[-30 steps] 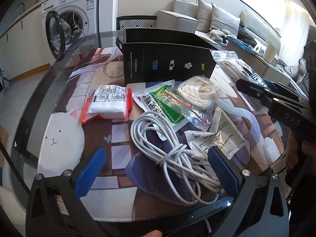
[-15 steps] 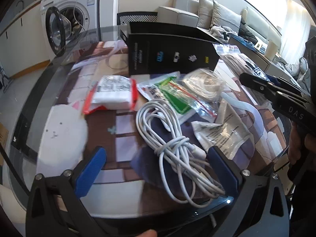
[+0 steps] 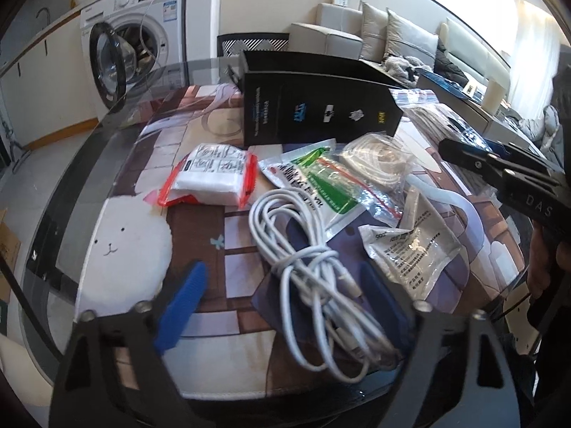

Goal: Organize soft objects
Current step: 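Grasp the white cable with the left gripper while the right gripper holds the adidas bag, then lower the cable and adidas bag into the black box and release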

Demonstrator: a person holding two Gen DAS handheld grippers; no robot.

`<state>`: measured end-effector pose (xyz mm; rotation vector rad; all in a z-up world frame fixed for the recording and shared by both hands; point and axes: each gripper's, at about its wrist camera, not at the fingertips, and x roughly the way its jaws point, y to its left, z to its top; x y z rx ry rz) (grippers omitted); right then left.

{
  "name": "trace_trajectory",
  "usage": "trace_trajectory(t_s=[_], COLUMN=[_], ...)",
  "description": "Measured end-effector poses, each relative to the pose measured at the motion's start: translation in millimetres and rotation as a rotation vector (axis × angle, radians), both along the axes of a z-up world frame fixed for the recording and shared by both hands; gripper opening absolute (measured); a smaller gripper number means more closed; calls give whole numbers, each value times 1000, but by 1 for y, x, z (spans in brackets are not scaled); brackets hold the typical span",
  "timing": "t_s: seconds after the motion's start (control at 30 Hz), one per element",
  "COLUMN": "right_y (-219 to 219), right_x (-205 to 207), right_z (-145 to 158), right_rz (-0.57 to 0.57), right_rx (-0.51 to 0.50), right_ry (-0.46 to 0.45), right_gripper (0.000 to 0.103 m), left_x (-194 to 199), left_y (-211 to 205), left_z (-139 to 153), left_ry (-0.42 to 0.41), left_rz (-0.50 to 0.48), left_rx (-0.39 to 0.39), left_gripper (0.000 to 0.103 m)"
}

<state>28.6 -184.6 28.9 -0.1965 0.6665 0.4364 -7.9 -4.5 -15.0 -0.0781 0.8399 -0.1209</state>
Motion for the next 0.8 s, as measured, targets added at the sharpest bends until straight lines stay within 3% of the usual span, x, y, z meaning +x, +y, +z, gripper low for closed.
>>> trace_trajectory(t_s=[0.03,0.07,0.13,0.8], right_y=[0,0,0,3], right_x=[0,0,-1,-8], right_z=[0,1,2,12], right_rz=[0,2,4,23], right_rx=[0,0,1,21], right_ry=[-1,-3,-8,-47], right_gripper=[46,46,46,46], left_x=[-1,-2,-2,-9], left_y=[-1,-2,-3,12], left_z=[1,1,2,39], left_ry=[-10,-21,-27,-179], left_rz=[-6,-17,-36,-46], left_rx=[4,2,4,-86], left_gripper=[69,52,44,40])
